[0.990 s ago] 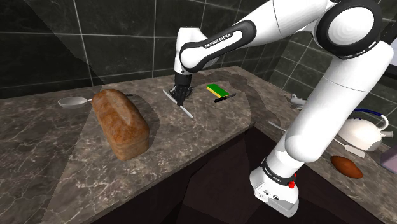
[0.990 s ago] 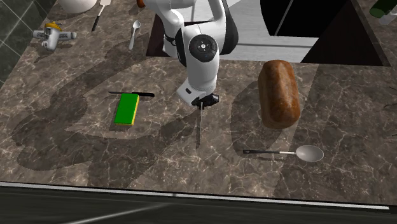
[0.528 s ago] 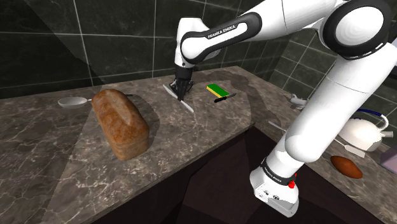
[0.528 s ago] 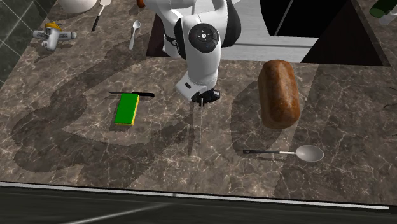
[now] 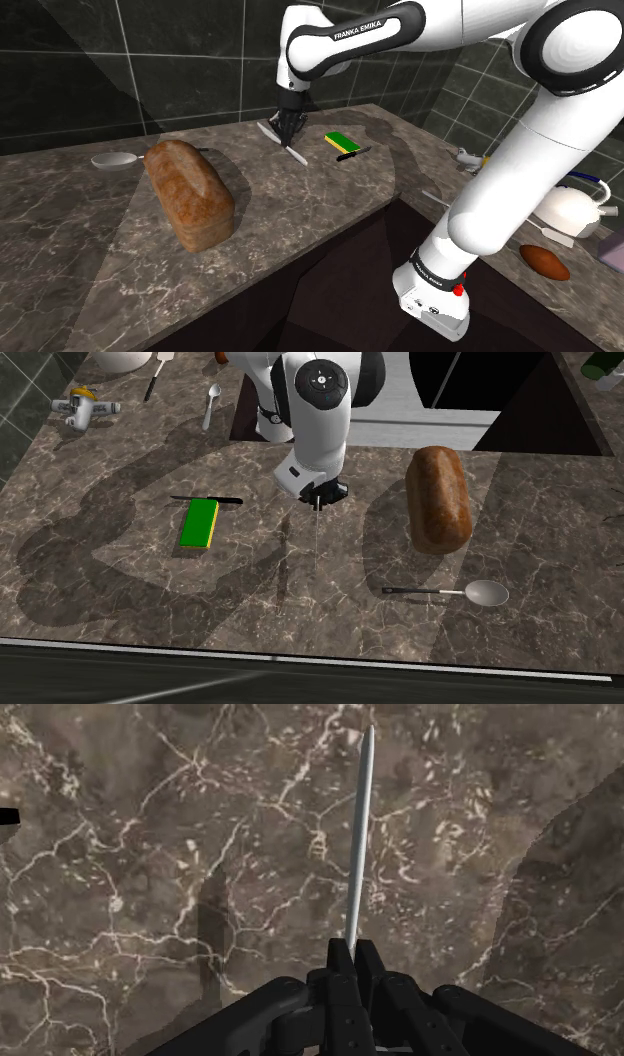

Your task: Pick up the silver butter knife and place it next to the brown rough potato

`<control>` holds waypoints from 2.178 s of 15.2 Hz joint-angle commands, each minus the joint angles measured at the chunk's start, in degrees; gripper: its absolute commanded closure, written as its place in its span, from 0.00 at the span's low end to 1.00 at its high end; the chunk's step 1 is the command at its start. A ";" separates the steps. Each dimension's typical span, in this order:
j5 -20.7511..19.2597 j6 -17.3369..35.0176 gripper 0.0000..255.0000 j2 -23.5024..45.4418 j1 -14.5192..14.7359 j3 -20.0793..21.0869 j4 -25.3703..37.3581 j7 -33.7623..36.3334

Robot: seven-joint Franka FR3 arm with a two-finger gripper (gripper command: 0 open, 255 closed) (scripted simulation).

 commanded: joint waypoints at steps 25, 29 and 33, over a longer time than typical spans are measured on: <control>2.46 -11.49 1.00 -30.49 -1.04 -4.37 -19.06 -6.77; 1.83 -14.61 1.00 -40.37 -1.39 -6.23 -25.90 -8.73; 0.45 -19.24 1.00 -50.78 -2.05 -8.36 -31.74 -10.70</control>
